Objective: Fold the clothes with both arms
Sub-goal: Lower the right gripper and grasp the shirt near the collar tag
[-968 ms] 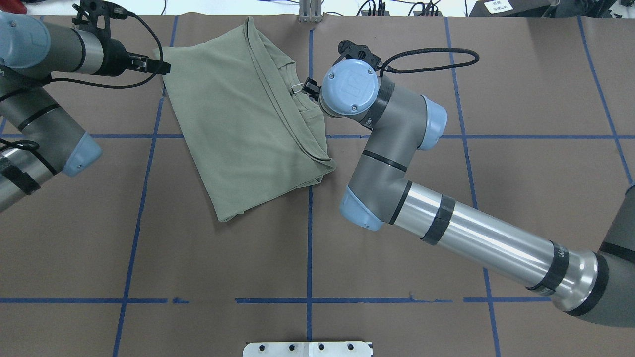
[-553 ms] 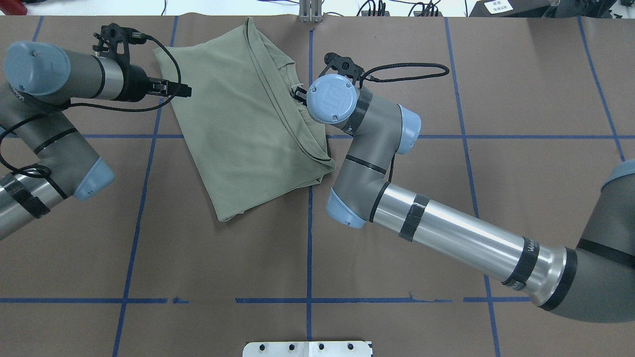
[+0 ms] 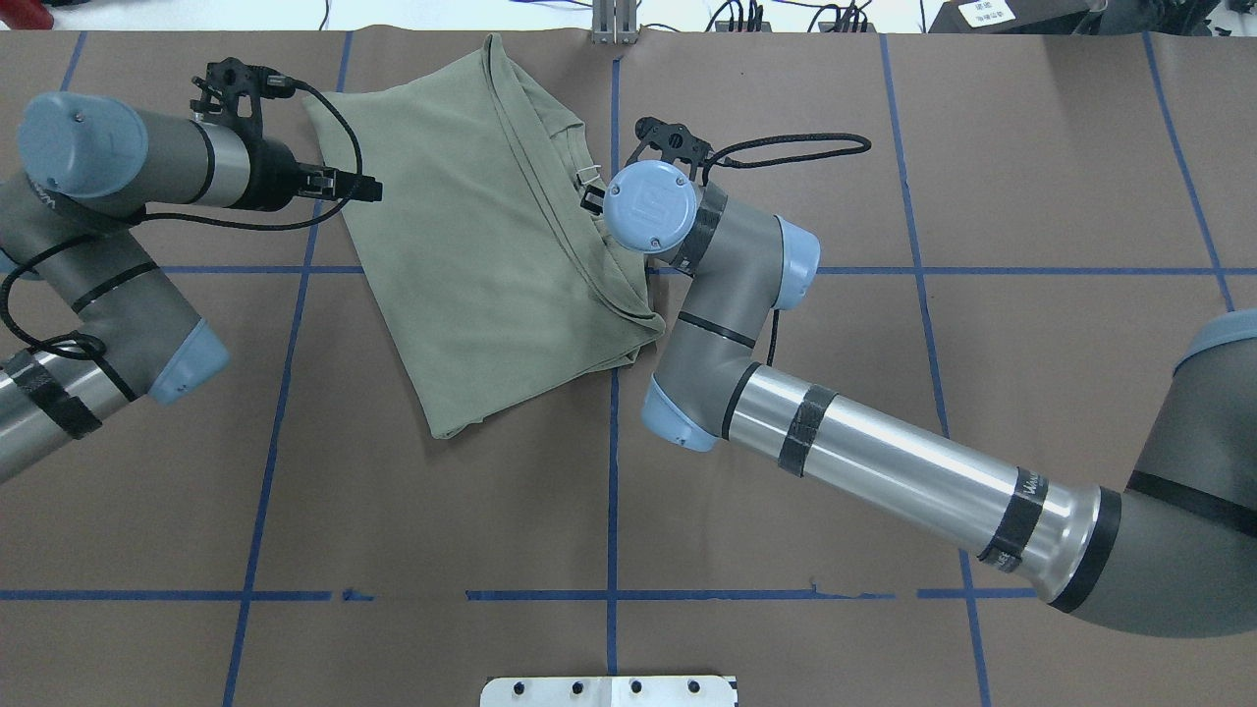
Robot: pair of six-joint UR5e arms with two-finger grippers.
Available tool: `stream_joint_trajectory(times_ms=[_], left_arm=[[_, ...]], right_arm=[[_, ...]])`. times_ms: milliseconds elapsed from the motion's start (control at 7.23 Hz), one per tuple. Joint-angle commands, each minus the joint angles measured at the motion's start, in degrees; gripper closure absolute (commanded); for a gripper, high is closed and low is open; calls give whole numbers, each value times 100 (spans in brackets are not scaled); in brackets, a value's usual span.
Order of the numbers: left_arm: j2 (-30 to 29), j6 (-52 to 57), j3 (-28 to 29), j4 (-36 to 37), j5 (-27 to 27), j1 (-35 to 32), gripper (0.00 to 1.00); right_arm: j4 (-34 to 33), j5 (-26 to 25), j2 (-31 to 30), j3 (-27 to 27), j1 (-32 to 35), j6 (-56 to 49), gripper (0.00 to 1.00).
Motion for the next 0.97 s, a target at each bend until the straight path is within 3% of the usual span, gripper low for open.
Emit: stream_joint_trajectory(times_ms=[0, 415, 830], left_arm=[[2, 36, 6, 0, -10, 1, 0], [11, 45, 15, 0, -19, 1, 0], [11, 54, 6, 0, -27, 1, 0]], right_arm=[[-1, 0, 3, -17, -38, -22, 39], [-1, -9, -6, -17, -73, -31, 39], [-10, -9, 20, -17, -91, -39, 48]])
